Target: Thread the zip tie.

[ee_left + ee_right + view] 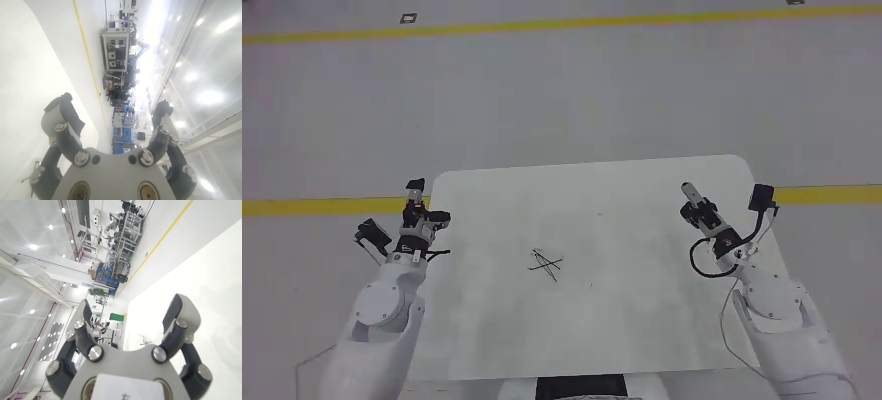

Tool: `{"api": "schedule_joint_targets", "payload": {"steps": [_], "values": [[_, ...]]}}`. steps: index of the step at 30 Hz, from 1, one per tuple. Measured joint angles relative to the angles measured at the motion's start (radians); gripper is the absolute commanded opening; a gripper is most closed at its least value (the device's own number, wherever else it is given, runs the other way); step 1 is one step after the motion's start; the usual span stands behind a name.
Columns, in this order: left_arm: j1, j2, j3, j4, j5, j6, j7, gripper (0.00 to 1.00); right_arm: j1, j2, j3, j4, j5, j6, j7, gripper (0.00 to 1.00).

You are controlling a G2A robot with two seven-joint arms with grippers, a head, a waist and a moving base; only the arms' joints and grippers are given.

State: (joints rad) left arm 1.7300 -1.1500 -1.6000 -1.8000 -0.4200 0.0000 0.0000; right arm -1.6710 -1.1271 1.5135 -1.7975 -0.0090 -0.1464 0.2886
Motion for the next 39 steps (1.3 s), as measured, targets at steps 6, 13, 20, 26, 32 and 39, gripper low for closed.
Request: {"api": "schedule_joint_targets", "payload": {"steps": [6, 13, 20, 26, 32, 39], "values": [[0.000, 0.000, 0.000, 0.000, 0.000, 0.000, 0.000, 1.00, 0.172, 0.006, -0.098, 0.014, -0.239, 0.021, 0.221, 1.00], [0.000, 0.000, 0.000, 0.000, 0.000, 0.000, 0.000, 1.00, 0.297, -0.006, -0.240, 0.080, -0.389, 0.106, 0.305, 1.00], [0.000, 0.000, 0.000, 0.000, 0.000, 0.000, 0.000, 1.00, 0.298, -0.008, -0.260, 0.090, -0.389, 0.095, 0.308, 1.00], [0.000, 0.000, 0.000, 0.000, 0.000, 0.000, 0.000, 1.00, 0.298, -0.008, -0.260, 0.090, -0.389, 0.095, 0.308, 1.00], [0.000, 0.000, 0.000, 0.000, 0.000, 0.000, 0.000, 1.00, 0.362, -0.008, -0.318, 0.066, -0.455, 0.046, 0.389, 1.00], [0.000, 0.000, 0.000, 0.000, 0.000, 0.000, 0.000, 1.00, 0.553, -0.041, -0.516, 0.154, -0.520, 0.033, 0.595, 1.00]]}}
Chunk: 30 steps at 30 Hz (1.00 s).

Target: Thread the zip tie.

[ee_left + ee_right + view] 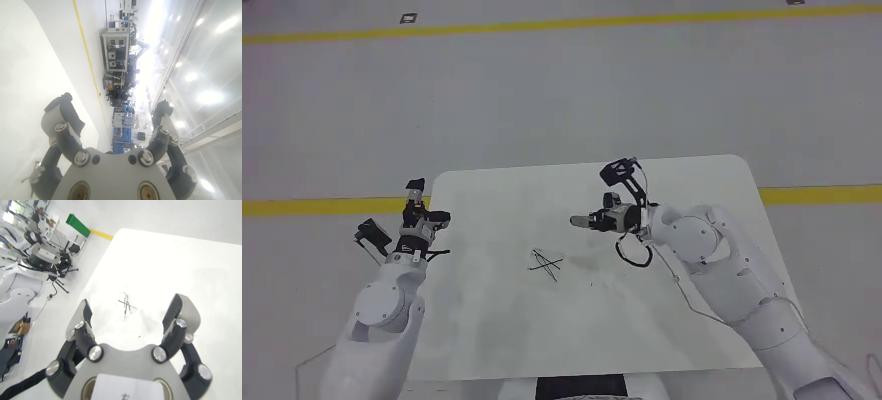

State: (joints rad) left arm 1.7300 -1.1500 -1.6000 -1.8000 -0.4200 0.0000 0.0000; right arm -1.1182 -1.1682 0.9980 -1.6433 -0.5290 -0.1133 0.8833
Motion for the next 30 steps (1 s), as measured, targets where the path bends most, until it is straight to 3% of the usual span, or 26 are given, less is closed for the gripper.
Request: {"api": "schedule_joint_targets", "payload": {"steps": [5, 7, 21, 23, 30], "values": [[0.000, 0.000, 0.000, 0.000, 0.000, 0.000, 0.000, 1.00, 0.095, -0.033, -0.138, 0.099, 0.001, 0.009, 0.080, 1.00], [0.000, 0.000, 0.000, 0.000, 0.000, 0.000, 0.000, 1.00, 0.106, -0.039, -0.163, 0.117, 0.010, -0.004, 0.098, 1.00], [0.000, 0.000, 0.000, 0.000, 0.000, 0.000, 0.000, 1.00, 0.114, -0.042, -0.171, 0.110, 0.012, -0.015, 0.108, 1.00], [0.000, 0.000, 0.000, 0.000, 0.000, 0.000, 0.000, 1.00, 0.155, -0.058, -0.223, 0.115, 0.031, -0.045, 0.160, 1.00], [0.000, 0.000, 0.000, 0.000, 0.000, 0.000, 0.000, 1.00, 0.303, -0.140, -0.402, 0.289, 0.130, -0.054, 0.244, 1.00]]}}
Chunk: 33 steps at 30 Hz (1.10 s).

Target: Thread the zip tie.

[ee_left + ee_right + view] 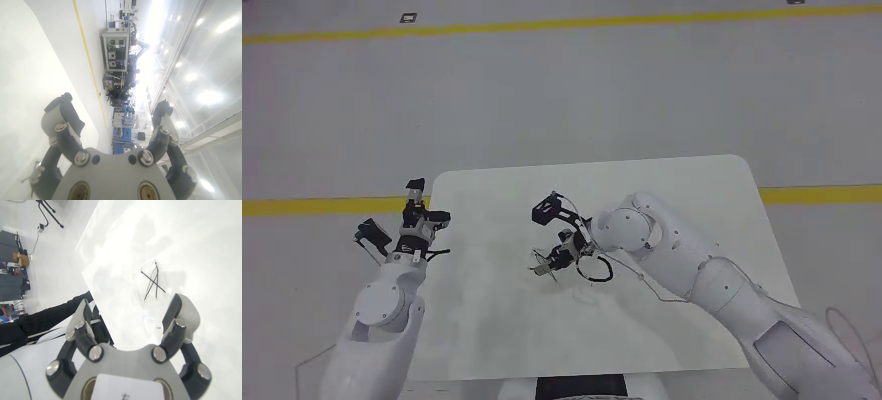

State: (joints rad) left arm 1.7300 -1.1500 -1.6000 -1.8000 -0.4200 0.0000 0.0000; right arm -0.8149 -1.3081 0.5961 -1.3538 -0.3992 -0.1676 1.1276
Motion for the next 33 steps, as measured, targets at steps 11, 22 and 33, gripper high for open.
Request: {"api": "schedule_joint_targets", "payload": {"steps": [11, 22, 33], "values": [[0.000, 0.000, 0.000, 0.000, 0.000, 0.000, 0.000, 1.00, 0.056, -0.049, -0.076, 0.093, 0.071, -0.015, 0.037, 1.00], [0.000, 0.000, 0.000, 0.000, 0.000, 0.000, 0.000, 1.00, 0.088, -0.072, -0.122, 0.071, 0.028, -0.042, 0.053, 1.00], [0.000, 0.000, 0.000, 0.000, 0.000, 0.000, 0.000, 1.00, 0.163, -0.152, -0.230, 0.189, -0.029, -0.022, 0.075, 1.00]]}}
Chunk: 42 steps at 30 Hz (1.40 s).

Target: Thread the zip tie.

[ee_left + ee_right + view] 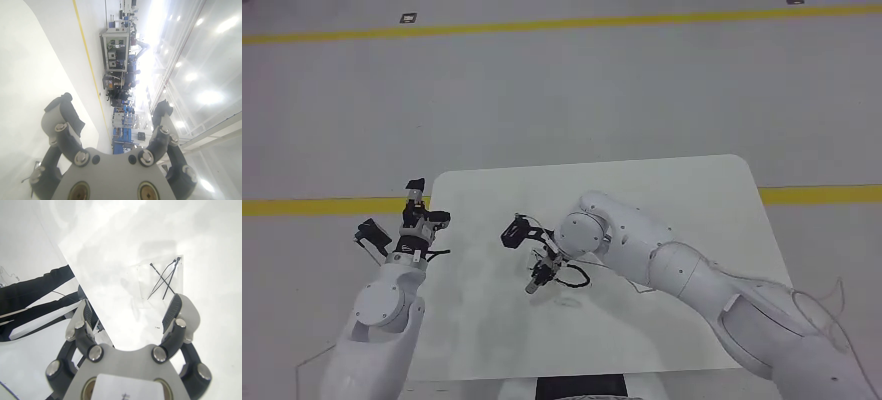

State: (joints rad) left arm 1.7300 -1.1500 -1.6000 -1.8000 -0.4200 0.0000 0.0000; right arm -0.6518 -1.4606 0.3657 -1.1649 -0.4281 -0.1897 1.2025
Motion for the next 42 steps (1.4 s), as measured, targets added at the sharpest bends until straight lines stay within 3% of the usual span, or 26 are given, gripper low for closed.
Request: {"api": "schedule_joint_targets", "payload": {"steps": [13, 16, 28, 38, 42], "values": [[0.000, 0.000, 0.000, 0.000, 0.000, 0.000, 0.000, 1.00, -0.003, -0.004, -0.018, -0.008, -0.025, 0.016, 0.006, 1.00], [0.000, 0.000, 0.000, 0.000, 0.000, 0.000, 0.000, 1.00, -0.006, -0.018, -0.044, -0.012, -0.089, 0.043, -0.002, 1.00], [0.000, 0.000, 0.000, 0.000, 0.000, 0.000, 0.000, 1.00, 0.003, -0.090, -0.066, 0.106, -0.115, 0.095, -0.078, 1.00], [0.000, 0.000, 0.000, 0.000, 0.000, 0.000, 0.000, 1.00, 0.004, -0.091, -0.066, 0.110, -0.116, 0.095, -0.079, 1.00], [0.000, 0.000, 0.000, 0.000, 0.000, 0.000, 0.000, 1.00, -0.011, -0.092, -0.065, 0.105, -0.154, 0.143, -0.094, 1.00]]}}
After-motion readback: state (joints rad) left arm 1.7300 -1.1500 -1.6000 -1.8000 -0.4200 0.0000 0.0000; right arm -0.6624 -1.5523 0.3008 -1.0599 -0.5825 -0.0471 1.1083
